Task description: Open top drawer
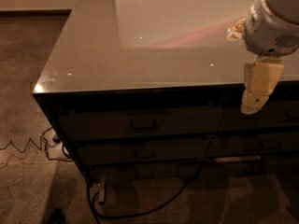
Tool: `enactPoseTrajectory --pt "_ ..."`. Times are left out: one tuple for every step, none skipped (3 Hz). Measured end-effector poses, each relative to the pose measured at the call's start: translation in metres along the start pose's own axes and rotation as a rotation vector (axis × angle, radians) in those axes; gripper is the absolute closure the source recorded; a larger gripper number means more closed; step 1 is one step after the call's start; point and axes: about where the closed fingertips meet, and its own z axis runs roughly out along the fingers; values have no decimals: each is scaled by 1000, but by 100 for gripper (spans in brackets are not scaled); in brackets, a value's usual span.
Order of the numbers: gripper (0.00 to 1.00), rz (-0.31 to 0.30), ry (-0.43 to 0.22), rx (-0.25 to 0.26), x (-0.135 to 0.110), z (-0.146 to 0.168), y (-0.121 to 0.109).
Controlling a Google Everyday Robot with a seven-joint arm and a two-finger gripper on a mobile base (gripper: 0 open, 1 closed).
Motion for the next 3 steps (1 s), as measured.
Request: enactPoseTrajectory --pt "0 -143 1 -75 -4 42 -5" --pt "0 -185 5 -127 1 71 -25" --pt "0 -170 16 -175 21 93 -28"
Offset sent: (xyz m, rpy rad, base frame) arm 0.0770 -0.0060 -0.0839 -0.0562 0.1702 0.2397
